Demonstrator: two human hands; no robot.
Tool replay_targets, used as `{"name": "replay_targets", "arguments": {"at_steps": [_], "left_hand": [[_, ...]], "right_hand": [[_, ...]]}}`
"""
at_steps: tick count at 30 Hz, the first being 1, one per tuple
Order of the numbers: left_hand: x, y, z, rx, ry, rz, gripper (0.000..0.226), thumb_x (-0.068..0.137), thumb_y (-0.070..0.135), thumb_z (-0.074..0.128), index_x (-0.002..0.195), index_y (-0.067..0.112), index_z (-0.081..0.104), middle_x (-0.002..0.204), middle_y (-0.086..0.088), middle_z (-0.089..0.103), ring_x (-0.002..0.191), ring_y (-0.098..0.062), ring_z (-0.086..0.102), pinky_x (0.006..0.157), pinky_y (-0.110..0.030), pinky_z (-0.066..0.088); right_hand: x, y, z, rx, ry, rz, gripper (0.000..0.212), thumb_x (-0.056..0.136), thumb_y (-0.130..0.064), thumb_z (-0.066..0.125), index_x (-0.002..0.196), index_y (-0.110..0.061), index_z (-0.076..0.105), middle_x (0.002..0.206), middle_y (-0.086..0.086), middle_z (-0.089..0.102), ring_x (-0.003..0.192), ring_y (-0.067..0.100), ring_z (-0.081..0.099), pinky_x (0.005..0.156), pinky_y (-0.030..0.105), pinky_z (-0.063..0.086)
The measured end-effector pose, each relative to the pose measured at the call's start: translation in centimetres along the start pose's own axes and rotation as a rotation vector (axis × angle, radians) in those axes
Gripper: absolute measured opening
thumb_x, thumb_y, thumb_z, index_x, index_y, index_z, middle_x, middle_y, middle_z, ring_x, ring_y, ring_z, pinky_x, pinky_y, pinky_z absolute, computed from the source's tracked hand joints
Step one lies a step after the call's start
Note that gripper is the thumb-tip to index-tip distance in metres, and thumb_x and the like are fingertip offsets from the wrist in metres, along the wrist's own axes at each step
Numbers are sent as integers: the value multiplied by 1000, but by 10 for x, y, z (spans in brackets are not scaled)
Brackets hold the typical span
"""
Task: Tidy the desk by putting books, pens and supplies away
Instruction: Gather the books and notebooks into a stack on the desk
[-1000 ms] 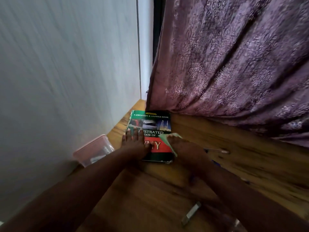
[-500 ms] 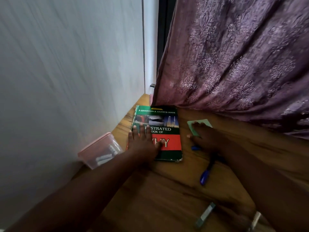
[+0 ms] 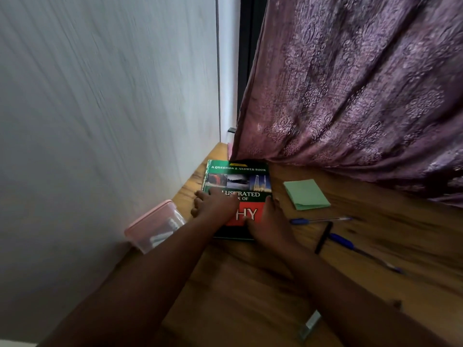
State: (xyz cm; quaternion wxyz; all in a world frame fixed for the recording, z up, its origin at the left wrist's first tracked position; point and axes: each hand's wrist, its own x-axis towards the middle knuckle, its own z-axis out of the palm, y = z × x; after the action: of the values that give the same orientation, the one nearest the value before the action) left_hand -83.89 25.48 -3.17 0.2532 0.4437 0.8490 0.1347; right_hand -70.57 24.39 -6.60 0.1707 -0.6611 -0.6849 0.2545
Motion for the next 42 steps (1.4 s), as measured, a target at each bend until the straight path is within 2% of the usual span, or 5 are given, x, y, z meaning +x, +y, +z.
{"name": "replay_targets", "arguments": {"at_steps": [8, 12, 19, 30, 42], "left_hand": [[3, 9, -10, -84, -61, -84, 72, 85, 49, 54, 141, 11, 31, 143, -19, 34, 128, -39, 32, 107, -51, 29], [3, 6, -17, -260, -53, -115, 72, 85, 51, 57, 140, 12, 32, 139, -18, 35, 125, -37, 35, 102, -45, 37], [-9, 22, -52, -411, -203, 40, 36, 93, 32, 58, 115, 6, 50, 98, -8, 56, 87, -19, 56, 76, -26, 47], [16, 18, 13, -344, -300, 107, 118, 15, 93, 59, 116, 31, 55, 111, -9, 67, 101, -35, 64, 87, -50, 50], [-221, 109, -32, -411, -505, 579, 16, 90, 33, 63, 91, 18, 62, 80, -4, 66, 72, -17, 64, 72, -32, 55]], "right_hand": [[15, -15, -25, 483, 40, 318, 24, 82, -8, 59, 106, -4, 63, 101, 13, 67, 67, 18, 57, 50, 22, 41], [13, -10, -42, 844, -38, 583, 26, 83, -4, 66, 106, -6, 54, 90, 13, 62, 81, 28, 62, 75, 46, 56], [4, -10, -56, 937, -198, 638, 28, 91, -20, 60, 115, -9, 50, 87, 16, 64, 70, 29, 62, 52, 36, 48], [-56, -6, -105, 819, -27, 495, 27, 91, -19, 60, 114, -6, 51, 85, 13, 64, 74, 25, 64, 58, 35, 52], [-159, 84, -201, 835, 278, 460, 28, 90, -21, 61, 112, -4, 62, 97, 17, 70, 81, 28, 68, 79, 43, 57]]}}
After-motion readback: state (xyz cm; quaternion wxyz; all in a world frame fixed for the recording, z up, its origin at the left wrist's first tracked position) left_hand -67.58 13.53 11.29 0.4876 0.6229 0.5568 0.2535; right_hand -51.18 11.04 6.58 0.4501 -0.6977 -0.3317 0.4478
